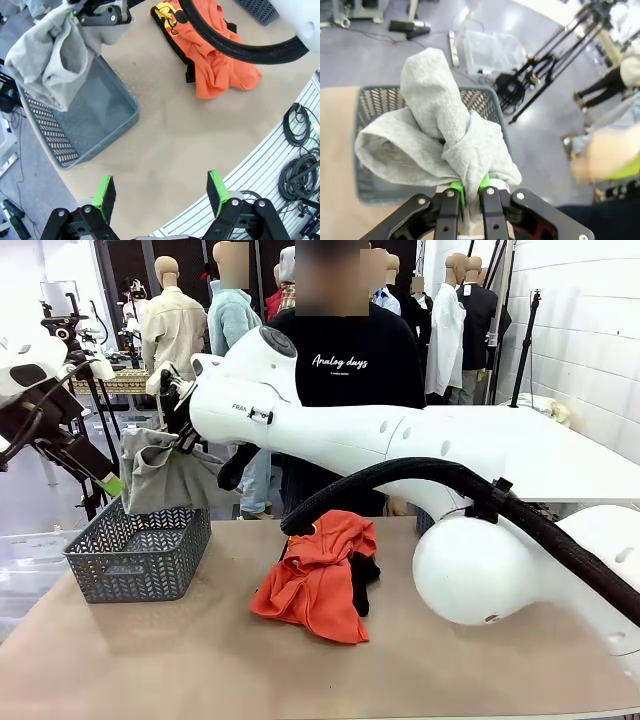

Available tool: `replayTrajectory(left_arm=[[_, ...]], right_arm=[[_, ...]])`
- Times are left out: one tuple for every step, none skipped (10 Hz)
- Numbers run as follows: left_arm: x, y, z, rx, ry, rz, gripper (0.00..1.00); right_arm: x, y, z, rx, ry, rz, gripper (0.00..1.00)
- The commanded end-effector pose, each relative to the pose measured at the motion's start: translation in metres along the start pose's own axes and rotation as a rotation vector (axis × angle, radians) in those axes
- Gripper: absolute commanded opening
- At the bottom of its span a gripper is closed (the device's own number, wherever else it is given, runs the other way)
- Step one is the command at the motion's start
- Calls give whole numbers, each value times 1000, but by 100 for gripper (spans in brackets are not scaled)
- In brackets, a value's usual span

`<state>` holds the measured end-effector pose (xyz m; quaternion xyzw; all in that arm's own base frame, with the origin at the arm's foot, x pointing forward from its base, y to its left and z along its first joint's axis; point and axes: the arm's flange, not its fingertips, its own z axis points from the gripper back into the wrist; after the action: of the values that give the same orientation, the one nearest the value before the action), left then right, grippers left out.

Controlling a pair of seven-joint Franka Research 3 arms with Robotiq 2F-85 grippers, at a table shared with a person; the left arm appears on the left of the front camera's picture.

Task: Sort the tops and bottoms.
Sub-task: Sort the clothes according to human instructions.

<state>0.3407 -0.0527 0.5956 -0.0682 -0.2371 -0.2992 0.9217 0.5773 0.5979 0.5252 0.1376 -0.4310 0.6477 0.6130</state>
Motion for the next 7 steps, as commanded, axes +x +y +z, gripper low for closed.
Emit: replayTrajectory(left_arm=[[-1, 1, 1, 3, -1, 9, 95], [-1, 1, 1, 3, -1, 9, 95], [-1, 1, 1, 3, -1, 9, 95], [-1, 1, 1, 3, -1, 9, 95], [-1, 1, 1, 3, -1, 9, 95], [-1, 1, 1, 3, -1, 9, 95], [-1, 1, 1, 3, -1, 9, 95]], right_arm=[[95, -104, -94, 10, -109, 116, 0], [100, -105, -103, 29, -133, 139, 0], [103, -105, -115, 57, -159, 173, 0], [100, -107, -130, 85, -167, 175, 0], [88, -109, -147, 127, -186, 154, 0], [77, -109, -164, 183, -232, 115, 0], [70, -108, -178, 215, -247, 99, 0]])
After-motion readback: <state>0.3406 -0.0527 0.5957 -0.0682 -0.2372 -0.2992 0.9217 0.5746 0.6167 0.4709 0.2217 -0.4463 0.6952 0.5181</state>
